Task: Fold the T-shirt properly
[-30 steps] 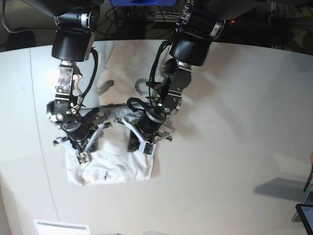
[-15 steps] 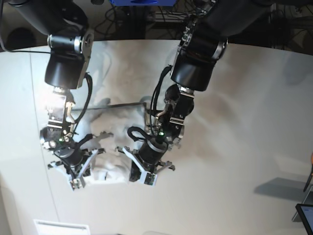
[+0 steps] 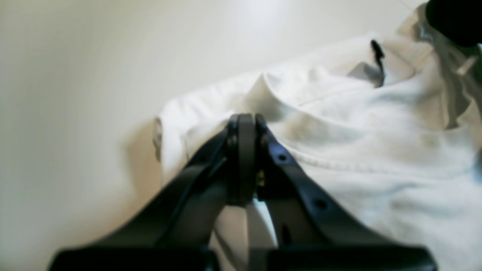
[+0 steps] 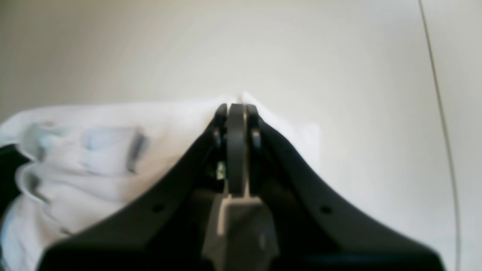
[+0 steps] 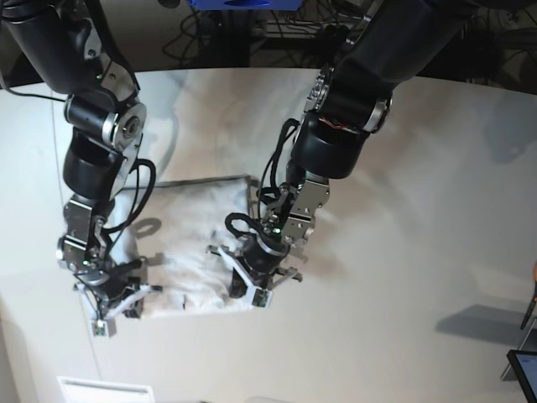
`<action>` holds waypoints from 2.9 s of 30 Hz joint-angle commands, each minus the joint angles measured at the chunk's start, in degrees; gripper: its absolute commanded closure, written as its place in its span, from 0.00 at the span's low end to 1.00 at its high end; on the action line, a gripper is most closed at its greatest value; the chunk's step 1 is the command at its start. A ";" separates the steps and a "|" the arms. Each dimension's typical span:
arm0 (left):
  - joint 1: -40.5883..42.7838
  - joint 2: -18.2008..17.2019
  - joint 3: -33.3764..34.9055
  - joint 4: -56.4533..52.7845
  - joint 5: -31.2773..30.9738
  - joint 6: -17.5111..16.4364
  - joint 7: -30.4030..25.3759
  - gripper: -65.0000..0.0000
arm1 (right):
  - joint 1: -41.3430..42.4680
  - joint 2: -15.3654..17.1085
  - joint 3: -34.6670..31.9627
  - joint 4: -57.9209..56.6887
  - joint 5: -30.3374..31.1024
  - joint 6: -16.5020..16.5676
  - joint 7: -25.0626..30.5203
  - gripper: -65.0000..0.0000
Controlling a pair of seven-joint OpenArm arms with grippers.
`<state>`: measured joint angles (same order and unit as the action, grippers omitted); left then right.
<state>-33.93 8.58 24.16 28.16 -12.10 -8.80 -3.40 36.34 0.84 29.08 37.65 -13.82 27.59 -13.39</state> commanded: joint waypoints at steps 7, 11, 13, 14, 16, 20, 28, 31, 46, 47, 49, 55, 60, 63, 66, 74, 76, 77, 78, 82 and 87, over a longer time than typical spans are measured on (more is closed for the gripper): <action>-0.13 0.42 0.06 0.89 -0.08 0.14 -0.51 1.00 | 0.19 0.26 -0.29 -4.02 0.42 0.76 3.85 0.97; -0.31 0.26 -0.65 6.34 -0.08 0.14 0.01 1.00 | -0.16 0.26 -0.38 1.25 0.24 1.11 3.15 0.97; -0.75 -0.53 -3.37 9.95 -0.08 0.14 0.89 1.00 | -0.25 0.26 -0.38 5.12 0.33 1.20 0.51 0.97; -0.84 -0.71 -4.95 11.79 -0.08 0.14 2.83 1.00 | -0.34 0.35 -0.29 7.23 0.33 1.28 -1.34 0.97; -0.84 -0.71 -7.94 15.57 -0.08 0.14 6.61 1.00 | -1.30 0.35 -0.20 11.63 0.42 1.90 -3.45 0.97; 3.38 -0.71 -9.26 25.77 0.54 0.05 11.09 1.00 | -5.08 -0.09 -0.29 20.77 0.42 5.59 -7.49 0.97; 18.86 -0.62 -4.51 42.04 0.54 -0.04 12.06 1.00 | -15.28 -5.54 -0.38 34.22 0.68 5.77 -10.04 0.97; 22.11 -0.71 -1.17 43.88 0.54 -0.04 11.97 1.00 | -17.48 -5.98 -1.52 37.47 3.49 5.77 -10.22 0.97; 26.94 -2.73 3.22 36.58 0.63 0.05 11.79 1.00 | -27.15 -5.63 -4.77 34.13 13.96 5.50 -12.06 0.97; 26.94 -3.17 3.13 35.88 0.63 0.05 11.62 1.00 | -27.33 -5.63 -4.77 33.96 13.96 5.50 -11.18 0.97; 26.94 -4.40 3.13 34.21 0.63 0.05 9.07 1.00 | -27.33 -5.63 -4.77 34.13 13.96 5.50 -10.30 0.97; 26.94 -6.51 2.96 36.58 0.01 0.14 7.84 1.00 | -27.41 -5.63 -5.12 38.62 13.96 5.50 -10.66 0.97; 28.61 -6.51 2.87 49.42 -0.08 0.14 12.41 1.00 | -28.21 -5.63 -5.21 48.11 14.04 5.59 -13.82 0.97; 29.58 -6.07 3.31 54.87 0.01 0.14 15.22 1.00 | -29.70 -5.63 -4.95 53.30 14.04 5.59 -16.81 0.97; 30.55 -4.84 3.57 56.72 0.54 0.14 16.01 1.00 | -32.07 -5.98 -5.04 56.11 14.13 5.59 -17.78 0.97; 36.09 -5.37 2.78 57.68 0.54 0.14 15.57 1.00 | -39.02 -5.81 -5.21 56.81 21.78 5.59 -17.78 0.97; 37.67 -6.34 1.55 60.58 0.54 0.14 15.57 1.00 | -40.16 -5.72 -4.86 57.34 22.92 5.59 -17.43 0.97; 38.64 -6.43 0.76 62.25 0.54 0.14 15.57 1.00 | -40.60 -5.72 -4.86 57.60 22.92 5.59 -17.34 0.97; 39.43 -6.43 -0.29 63.93 0.54 0.14 15.57 1.00 | -41.04 -5.72 -4.86 57.78 22.92 5.59 -17.34 0.97; 42.33 -6.60 -4.60 68.41 0.89 0.14 15.57 1.00 | -41.92 -5.63 -4.77 58.66 23.01 5.59 -15.14 0.97; 42.42 -9.41 -3.55 66.47 12.41 0.05 13.46 1.00 | -43.06 -3.61 -5.30 54.53 23.01 5.77 -6.17 0.97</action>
<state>8.93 -1.13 20.38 93.73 0.89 -8.80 11.92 -7.01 -3.49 23.62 91.37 8.51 33.04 -20.69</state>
